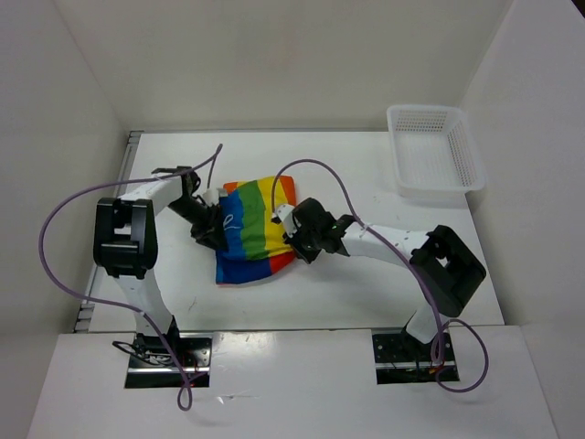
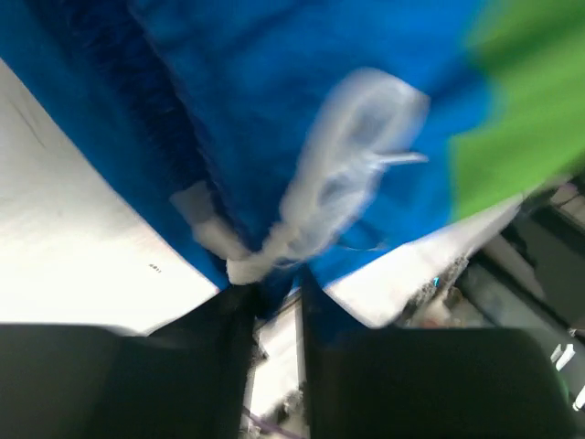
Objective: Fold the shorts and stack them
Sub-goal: Fold the shorts
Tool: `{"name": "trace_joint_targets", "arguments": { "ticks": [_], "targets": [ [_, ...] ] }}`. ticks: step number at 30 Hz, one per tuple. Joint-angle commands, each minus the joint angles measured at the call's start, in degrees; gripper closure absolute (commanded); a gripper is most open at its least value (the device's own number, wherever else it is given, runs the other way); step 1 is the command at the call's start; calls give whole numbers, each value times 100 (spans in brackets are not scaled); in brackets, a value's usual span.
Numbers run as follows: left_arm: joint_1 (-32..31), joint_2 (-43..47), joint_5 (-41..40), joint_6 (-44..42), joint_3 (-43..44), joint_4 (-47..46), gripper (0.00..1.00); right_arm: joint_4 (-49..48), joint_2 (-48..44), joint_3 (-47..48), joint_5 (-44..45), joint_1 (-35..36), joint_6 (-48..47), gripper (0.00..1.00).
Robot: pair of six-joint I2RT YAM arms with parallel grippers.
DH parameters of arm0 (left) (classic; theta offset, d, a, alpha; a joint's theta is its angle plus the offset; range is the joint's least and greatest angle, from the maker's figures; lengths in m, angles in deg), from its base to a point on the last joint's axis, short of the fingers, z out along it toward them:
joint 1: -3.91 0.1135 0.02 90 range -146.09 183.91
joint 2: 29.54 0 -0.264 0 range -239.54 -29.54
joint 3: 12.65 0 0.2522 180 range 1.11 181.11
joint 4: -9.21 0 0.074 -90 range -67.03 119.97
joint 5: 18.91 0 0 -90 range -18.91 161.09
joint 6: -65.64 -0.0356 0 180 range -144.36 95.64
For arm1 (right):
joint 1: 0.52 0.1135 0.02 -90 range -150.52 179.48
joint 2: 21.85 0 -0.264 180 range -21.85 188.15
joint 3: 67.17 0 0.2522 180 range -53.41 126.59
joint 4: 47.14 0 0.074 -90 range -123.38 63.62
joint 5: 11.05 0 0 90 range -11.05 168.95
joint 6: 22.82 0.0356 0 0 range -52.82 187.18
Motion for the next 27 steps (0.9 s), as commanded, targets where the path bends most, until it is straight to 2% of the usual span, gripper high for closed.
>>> {"name": "trace_joint_targets", "arguments": {
  "ticks": [1, 2, 3, 5, 6, 7, 10, 13, 15, 17, 18, 21, 27],
  "targets": [
    [2, -148, -215, -21, -430, -221, 64, 241, -134, 73, -307, -43, -420, 100],
    [3, -148, -215, -21, -430, -275, 59, 303, -134, 125, -395, -43, -516, 100],
    [3, -148, -215, -21, -483, -276, 54, 460, -134, 125, -640, -43, -735, 82],
    [3, -79, -50, -21, -343, -109, 44, 672, -195, 187, -1009, -43, -1052, 31],
    [64, 0, -48, -21, -247, 13, 41, 760, -291, 187, -1194, -43, -1254, 20],
    [64, 1, 39, -21, 50, 293, 39, 891, -353, 248, -1196, -43, -1256, 18],
    [283, 133, 119, -21, 866, 595, 30, 1224, -739, 248, -1431, -235, -1633, 18],
    [406, 55, 48, -21, 1484, 735, 26, 1420, -1109, 538, -2292, -894, -1748, 18],
    [407, -121, 100, -21, 1906, 569, 26, 1219, -1109, 775, -2548, -1428, -1207, 18],
    [407, -349, 5, -21, 1960, 96, 22, 535, -795, 1030, -2549, -1738, -608, 18],
    [407, -446, -178, -21, 1960, -411, 22, 315, -306, 1161, -2549, -1974, 56, 18],
    [337, -955, -268, -21, 2117, -776, 22, -486, 618, 1732, -2199, -2152, 878, 16],
    [222, -1422, -391, -21, 2005, -1435, 24, -742, 1956, 2918, -2277, -2275, 1925, 16]
  ]
}}
